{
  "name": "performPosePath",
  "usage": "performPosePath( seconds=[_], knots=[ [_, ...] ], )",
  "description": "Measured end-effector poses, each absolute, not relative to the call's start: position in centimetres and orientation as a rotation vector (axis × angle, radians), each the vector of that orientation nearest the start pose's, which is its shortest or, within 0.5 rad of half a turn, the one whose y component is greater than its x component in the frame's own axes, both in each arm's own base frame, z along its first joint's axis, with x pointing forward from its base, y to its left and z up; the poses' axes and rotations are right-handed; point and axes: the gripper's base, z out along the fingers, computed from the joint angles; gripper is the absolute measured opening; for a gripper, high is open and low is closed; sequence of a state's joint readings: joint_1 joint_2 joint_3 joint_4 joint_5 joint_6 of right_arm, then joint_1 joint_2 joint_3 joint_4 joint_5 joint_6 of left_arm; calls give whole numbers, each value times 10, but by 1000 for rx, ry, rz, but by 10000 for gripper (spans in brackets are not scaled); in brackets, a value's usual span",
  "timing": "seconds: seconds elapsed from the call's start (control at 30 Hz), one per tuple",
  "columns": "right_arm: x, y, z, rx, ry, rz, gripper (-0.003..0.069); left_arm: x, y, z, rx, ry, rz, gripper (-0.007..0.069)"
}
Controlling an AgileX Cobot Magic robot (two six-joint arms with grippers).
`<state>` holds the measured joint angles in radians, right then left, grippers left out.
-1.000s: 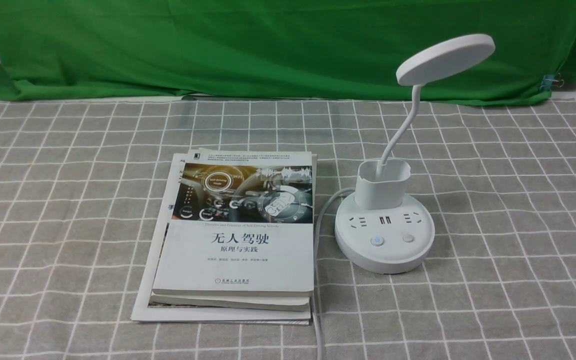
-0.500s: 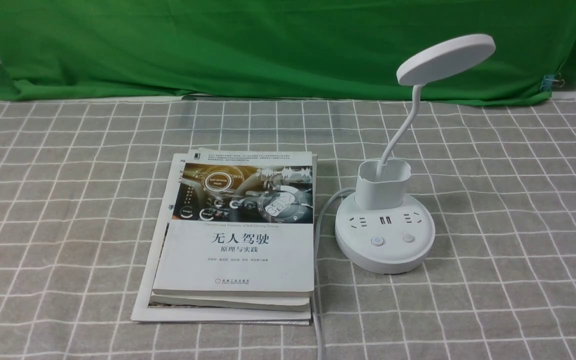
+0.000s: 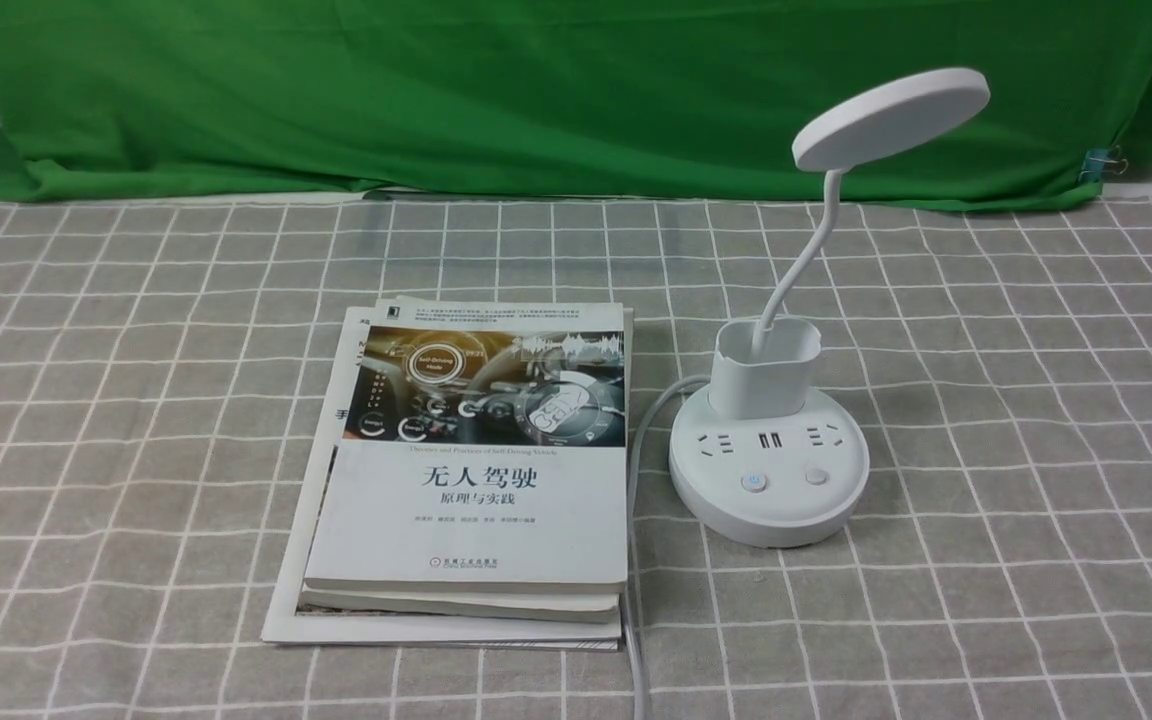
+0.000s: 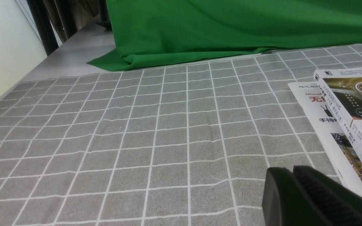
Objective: Turn on the desk lamp on the grey coffee tablecloth with your hand.
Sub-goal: 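Press the button on the base of the white desk lamp with the right gripper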
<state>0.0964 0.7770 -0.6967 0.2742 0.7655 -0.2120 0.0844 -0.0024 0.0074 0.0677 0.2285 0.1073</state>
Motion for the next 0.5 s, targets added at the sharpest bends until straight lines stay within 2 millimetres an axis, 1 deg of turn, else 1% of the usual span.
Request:
performPosePath(
  seconds=[0.03, 0.07, 0.1, 0.2, 0.27, 0.3, 0.33, 0.37, 0.4, 0.43, 0.47, 0.5],
  knots=[
    [145, 31, 310, -229, 2321, 261, 35, 55, 6, 190, 65, 1720, 204, 19],
    [155, 33, 309, -250, 2359, 260, 35, 55, 6, 190, 65, 1720, 204, 19],
    [177, 40, 304, -292, 2426, 269, 35, 55, 6, 190, 65, 1720, 204, 19],
    [211, 63, 291, -392, 2484, 294, 35, 55, 6, 190, 65, 1720, 204, 19],
    [227, 79, 282, -460, 2503, 310, 35, 55, 6, 190, 65, 1720, 204, 19],
    [235, 89, 274, -493, 2525, 318, 35, 55, 6, 190, 65, 1720, 204, 19],
    [239, 91, 272, -501, 2533, 318, 35, 55, 6, 190, 65, 1720, 204, 19],
    [252, 106, 262, -551, 2557, 327, 35, 55, 6, 190, 64, 1720, 203, 19],
    [259, 112, 254, -571, 2577, 325, 35, 55, 6, 190, 64, 1720, 203, 19],
    [261, 113, 253, -574, 2579, 325, 35, 55, 6, 190, 65, 1720, 204, 19],
    [275, 123, 239, -598, 2608, 322, 35, 55, 6, 190, 65, 1720, 204, 19],
    [277, 124, 242, -597, 2597, 323, 35, 55, 6, 190, 65, 1720, 204, 19]
  ],
)
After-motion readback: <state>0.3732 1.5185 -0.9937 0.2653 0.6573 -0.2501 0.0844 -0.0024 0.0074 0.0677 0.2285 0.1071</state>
